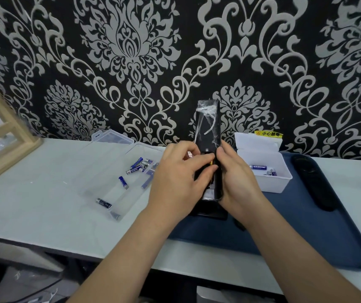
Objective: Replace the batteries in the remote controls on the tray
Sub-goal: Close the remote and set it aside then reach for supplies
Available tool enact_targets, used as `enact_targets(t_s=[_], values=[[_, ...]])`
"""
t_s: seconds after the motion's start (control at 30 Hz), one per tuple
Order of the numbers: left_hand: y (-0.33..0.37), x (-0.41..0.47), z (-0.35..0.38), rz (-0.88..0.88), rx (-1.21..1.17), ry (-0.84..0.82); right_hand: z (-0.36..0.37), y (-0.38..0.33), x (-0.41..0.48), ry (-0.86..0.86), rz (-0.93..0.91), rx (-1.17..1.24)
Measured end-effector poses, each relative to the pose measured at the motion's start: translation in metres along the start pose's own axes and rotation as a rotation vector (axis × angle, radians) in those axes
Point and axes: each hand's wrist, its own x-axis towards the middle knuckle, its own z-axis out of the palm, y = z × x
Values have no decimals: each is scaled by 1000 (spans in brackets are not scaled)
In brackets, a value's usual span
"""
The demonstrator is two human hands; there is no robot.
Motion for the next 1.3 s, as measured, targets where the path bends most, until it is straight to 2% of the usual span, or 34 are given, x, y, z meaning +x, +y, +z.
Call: enact_targets(t_s=[0.37,0.43,0.53,0.63,0.7,0.77,0.93,1.13,1.3], values=[[13,-7,0,44,251,-167,-1,-5,0,64,-36,-122],[11,-6,1,23,182,-175,-2,-7,0,34,-39,-102],[8,0,-4,-212,-277,-96,-1,-11,0,-60,-26,-29],[10,8,-11,-535,-544,-20,-2,-15,1,-146,-10,-49],[7,10,-10,-693,-603,-131,-4,-16,1,-182,-1,-96],[4,10,-10,-763,-639,-276,-5,-16,1,-178,-13,-162],[-3,10,-17,-768,-704,-435,-8,-10,1,-155,-78,-369],[2,8,-12,-780,-609,-413,-6,-4,1,-118,-185,-539],[0,9,-8,-720,-589,-382,-6,-5,-3,-118,-228,-548]])
